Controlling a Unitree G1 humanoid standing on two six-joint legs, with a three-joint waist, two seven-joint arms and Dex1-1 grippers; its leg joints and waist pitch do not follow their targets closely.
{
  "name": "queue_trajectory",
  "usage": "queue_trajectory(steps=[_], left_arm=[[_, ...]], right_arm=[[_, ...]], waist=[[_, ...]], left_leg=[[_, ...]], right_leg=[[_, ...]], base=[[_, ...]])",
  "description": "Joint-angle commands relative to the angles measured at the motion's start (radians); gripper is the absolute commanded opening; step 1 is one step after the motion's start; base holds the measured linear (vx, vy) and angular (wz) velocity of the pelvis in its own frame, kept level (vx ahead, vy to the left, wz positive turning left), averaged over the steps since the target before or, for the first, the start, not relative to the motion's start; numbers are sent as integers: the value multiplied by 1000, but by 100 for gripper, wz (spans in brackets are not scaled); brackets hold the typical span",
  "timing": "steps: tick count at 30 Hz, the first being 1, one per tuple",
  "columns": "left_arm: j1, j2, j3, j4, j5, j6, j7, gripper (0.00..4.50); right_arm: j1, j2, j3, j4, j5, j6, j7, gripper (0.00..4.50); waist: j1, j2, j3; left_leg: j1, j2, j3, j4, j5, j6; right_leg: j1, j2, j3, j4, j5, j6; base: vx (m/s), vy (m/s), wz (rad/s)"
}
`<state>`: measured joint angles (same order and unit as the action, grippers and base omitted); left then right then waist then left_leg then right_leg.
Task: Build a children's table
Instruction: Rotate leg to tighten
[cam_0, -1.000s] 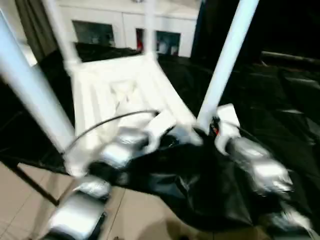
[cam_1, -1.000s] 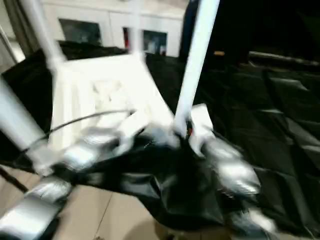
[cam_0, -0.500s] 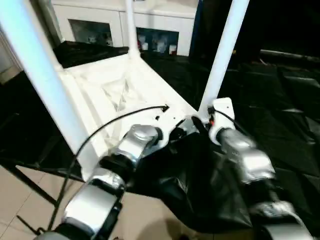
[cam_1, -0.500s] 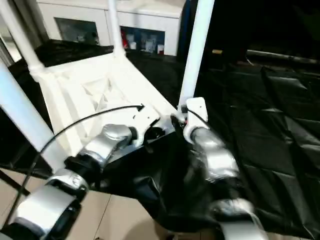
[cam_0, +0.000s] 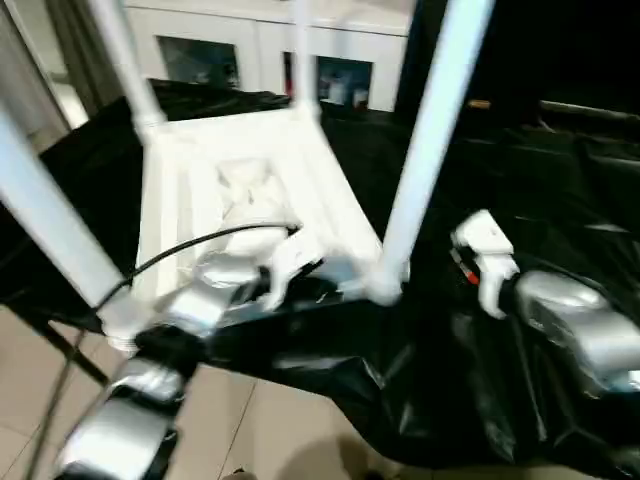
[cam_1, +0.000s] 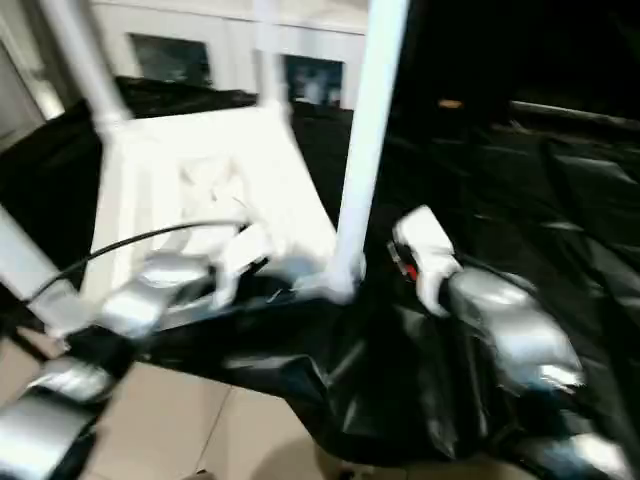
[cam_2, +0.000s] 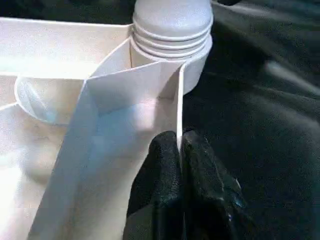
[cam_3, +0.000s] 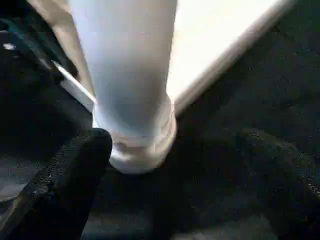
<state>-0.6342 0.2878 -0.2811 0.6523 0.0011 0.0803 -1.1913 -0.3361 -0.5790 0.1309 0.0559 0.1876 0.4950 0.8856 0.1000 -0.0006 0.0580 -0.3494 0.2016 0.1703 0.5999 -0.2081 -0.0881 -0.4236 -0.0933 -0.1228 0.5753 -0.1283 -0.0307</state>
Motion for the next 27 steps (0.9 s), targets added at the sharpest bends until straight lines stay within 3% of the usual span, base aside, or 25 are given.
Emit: queue_trajectory(steps=[1,4,5,7,8,15,27], left_arm=[[-20,-19,5,-73,-53,-21,-42,0],[-19,-11,8,-78,-46,-19,-42,0],[-19,-10,7,-78,-45,-20,-40,0],[-13,-7,6,-91,-47,-14,-41,0],[-12,-7,6,-95,-48,-12,-42,0],[-2,-6,3,-116,-49,0,-45,0],[9,-3,-5,-134,-47,14,-47,0]], right_arm=[[6,-13,17,-20,2,-9,25,440],[13,-13,43,-25,4,-3,48,440],[13,-6,45,-24,6,-2,49,440],[14,3,50,-26,13,2,55,440],[14,6,53,-25,12,1,56,415],[-17,62,46,37,8,-51,20,355],[3,71,55,39,7,-58,35,268]], waist=[[-2,-9,-66],[-1,-11,-66],[-1,-16,-67],[0,-14,-67],[-1,-14,-67],[-3,-14,-67],[-5,-14,-64]], left_leg=[[1,27,1,-71,-161,91],[0,26,0,-72,-162,81],[-3,25,0,-71,-161,81],[-5,25,-2,-72,-153,79],[-5,25,-2,-72,-152,77],[-5,25,-1,-72,-142,73],[-6,24,-1,-73,-145,76]], right_leg=[[65,-58,52,-76,-402,-127],[66,-57,52,-74,-401,-127],[69,-58,51,-74,-406,-120],[69,-60,51,-74,-419,-109],[69,-60,50,-76,-425,-105],[66,-59,51,-74,-415,-106],[68,-58,53,-72,-401,-109]], base=[[0,0,0],[0,0,0],[0,0,0],[0,0,0],[0,0,0],[0,0,0],[0,0,0]])
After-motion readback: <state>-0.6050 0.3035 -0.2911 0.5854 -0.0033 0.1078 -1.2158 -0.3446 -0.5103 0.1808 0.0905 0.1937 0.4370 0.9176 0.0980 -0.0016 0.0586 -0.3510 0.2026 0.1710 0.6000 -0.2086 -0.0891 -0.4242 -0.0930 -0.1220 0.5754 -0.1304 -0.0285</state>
